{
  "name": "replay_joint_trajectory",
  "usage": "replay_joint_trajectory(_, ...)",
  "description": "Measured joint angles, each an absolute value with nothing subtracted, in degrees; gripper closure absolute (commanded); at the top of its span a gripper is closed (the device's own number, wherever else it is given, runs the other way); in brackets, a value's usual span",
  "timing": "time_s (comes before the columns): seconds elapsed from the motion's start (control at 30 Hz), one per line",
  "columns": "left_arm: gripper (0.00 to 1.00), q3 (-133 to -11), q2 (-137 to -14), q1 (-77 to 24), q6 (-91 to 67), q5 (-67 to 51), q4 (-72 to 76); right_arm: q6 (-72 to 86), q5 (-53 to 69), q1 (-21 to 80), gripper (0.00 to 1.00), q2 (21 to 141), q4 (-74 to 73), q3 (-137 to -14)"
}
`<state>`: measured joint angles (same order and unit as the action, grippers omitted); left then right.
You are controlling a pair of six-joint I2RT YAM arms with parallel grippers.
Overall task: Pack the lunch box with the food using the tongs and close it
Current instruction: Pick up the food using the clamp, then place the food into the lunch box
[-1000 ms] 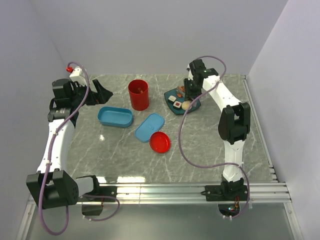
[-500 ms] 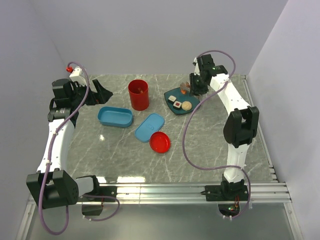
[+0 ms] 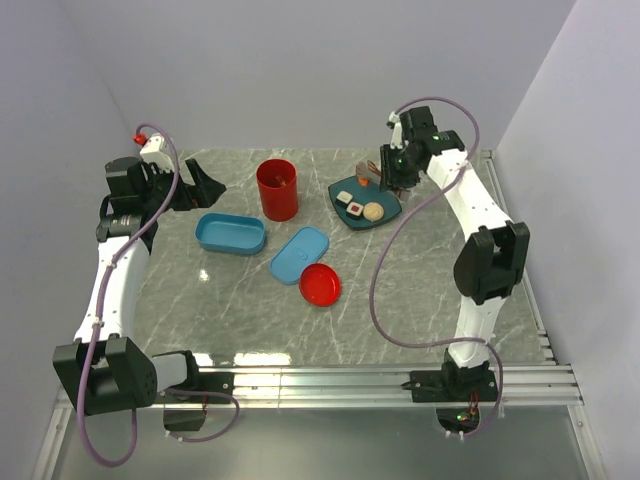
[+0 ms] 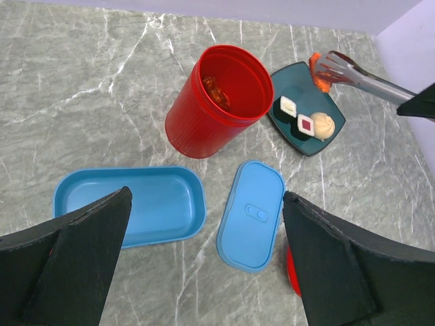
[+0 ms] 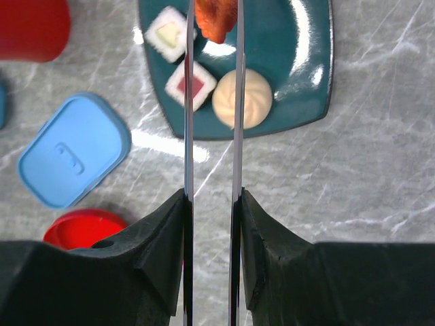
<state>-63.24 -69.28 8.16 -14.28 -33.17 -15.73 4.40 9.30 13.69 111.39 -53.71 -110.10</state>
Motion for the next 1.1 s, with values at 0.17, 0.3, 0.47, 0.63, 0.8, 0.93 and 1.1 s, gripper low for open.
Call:
replay_joint_trajectory(0.17,0.01,-63.8,-69.8,8.2,-14.3,-33.3,-15.8,3.7,12.1,13.6,0.82,106.1,-53.6,-107.5)
replay_joint_trajectory(0.3,0.01,-64.0,-70.0,8.2,-14.3,-33.4,-15.9,3.5,15.6,13.6,0.82,102.6,-52.6,-107.2)
replay_joint_trajectory(0.47,0.01,-64.0,-70.0,8.2,-14.3,-33.6,-15.9,3.5,21.2,13.6,0.82,99.5,-50.5,-106.3)
replay_joint_trajectory(0.63,0.01,-64.0,-70.0,8.2,-14.3,-33.8,-15.9,4.0,25.8,14.4,0.82,98.7,-48.2,-106.3)
replay_joint_trajectory(0.8,0.01,-64.0,-70.0,8.2,-14.3,-33.8,-15.9,4.3,26.8,18.1,0.82,99.1,-47.5,-106.9)
replay_joint_trajectory(0.93,0.00,-64.0,-70.0,8.2,-14.3,-33.8,-15.9,4.4,26.9,21.8,0.82,101.2,-47.0,-109.2)
replay_joint_trajectory(1.1,0.01,-64.0,-70.0,8.2,-14.3,-33.8,-15.9,4.1,25.4,25.6,0.81,105.1,-46.6,-113.0)
